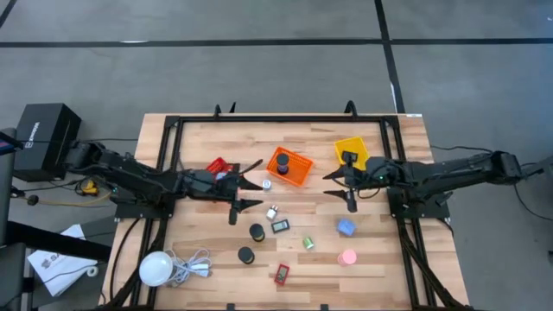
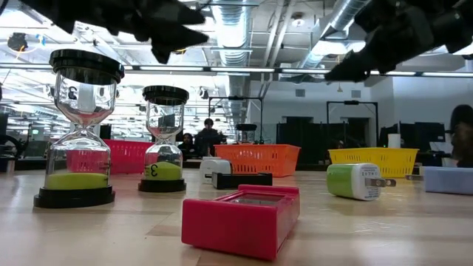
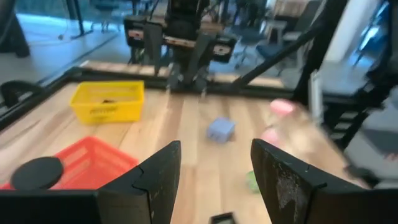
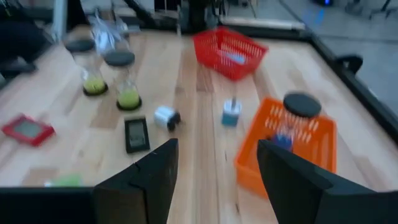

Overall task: Pick & Place Office items
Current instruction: Put the blue charger adapter into the red basket

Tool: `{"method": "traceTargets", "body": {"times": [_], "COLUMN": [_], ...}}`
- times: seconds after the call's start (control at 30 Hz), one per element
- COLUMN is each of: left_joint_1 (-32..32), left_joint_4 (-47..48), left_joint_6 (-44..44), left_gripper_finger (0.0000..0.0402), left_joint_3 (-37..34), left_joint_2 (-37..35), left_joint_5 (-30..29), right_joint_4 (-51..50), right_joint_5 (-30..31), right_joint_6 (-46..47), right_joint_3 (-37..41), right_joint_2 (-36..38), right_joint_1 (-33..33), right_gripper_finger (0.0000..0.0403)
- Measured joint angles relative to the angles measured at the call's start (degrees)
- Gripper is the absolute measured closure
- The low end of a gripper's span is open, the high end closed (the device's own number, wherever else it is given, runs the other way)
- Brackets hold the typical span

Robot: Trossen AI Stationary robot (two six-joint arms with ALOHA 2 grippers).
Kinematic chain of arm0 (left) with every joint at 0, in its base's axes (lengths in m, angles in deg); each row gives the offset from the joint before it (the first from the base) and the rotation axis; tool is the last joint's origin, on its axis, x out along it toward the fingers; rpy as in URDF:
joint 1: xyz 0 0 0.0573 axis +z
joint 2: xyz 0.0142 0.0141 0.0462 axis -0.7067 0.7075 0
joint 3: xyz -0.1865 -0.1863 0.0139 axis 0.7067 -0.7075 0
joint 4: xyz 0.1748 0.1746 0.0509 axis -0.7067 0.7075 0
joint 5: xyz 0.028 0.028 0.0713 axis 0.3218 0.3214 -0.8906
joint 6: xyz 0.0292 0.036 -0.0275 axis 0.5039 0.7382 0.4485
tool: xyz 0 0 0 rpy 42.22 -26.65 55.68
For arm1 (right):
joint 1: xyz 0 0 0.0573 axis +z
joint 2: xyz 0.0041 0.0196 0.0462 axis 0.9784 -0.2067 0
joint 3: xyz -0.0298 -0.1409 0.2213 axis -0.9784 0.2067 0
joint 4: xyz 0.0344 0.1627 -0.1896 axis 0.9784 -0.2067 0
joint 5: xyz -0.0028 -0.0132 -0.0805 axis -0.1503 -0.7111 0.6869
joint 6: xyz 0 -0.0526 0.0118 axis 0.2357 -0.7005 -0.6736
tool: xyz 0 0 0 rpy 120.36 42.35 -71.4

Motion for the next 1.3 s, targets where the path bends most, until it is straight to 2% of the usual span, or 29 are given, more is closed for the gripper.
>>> {"method": "traceTargets", "body": {"times": [0.17, 0.3, 0.5, 0.67, 0.8, 1.03, 1.3], "left_joint_1": [5.5, 10.5, 13.9, 17.5, 20.2, 24.0, 23.7], "left_joint_4": [9.0, 10.9, 12.2, 12.4, 12.2, 11.2, 5.5], "left_joint_6": [2.7, 3.0, 13.4, 11.9, 14.0, 14.1, 18.2], "left_gripper_finger": [0.0211, 0.0211, 0.0211, 0.0211, 0.0211, 0.0211, 0.0211], "left_joint_3": [4.1, 4.5, 4.1, 3.5, 3.5, 3.5, 3.5], "left_joint_2": [3.4, 5.9, 9.1, 13.7, 16.9, 21.1, 25.7], "left_joint_5": [-1.8, -3.0, 5.8, 9.3, 11.0, 20.5, 21.1], "right_joint_4": [0.8, 4.2, 7.9, 8.0, 8.0, 7.9, 7.9], "right_joint_5": [0.0, 0.0, 0.0, 0.0, 0.0, 0.0, 0.0], "right_joint_6": [-2.2, -1.0, -1.4, -1.4, -1.4, -1.4, -1.4], "right_joint_3": [0.0, -0.1, -1.1, -2.5, -2.8, -2.8, -2.8], "right_joint_2": [-5.0, -9.0, -12.8, -14.3, -14.8, -14.8, -14.8], "right_joint_1": [-1.5, -2.7, -4.4, -5.3, -5.3, -5.2, -5.2], "right_gripper_finger": [0.0193, 0.0195, 0.0193, 0.0195, 0.0194, 0.0195, 0.0194]}}
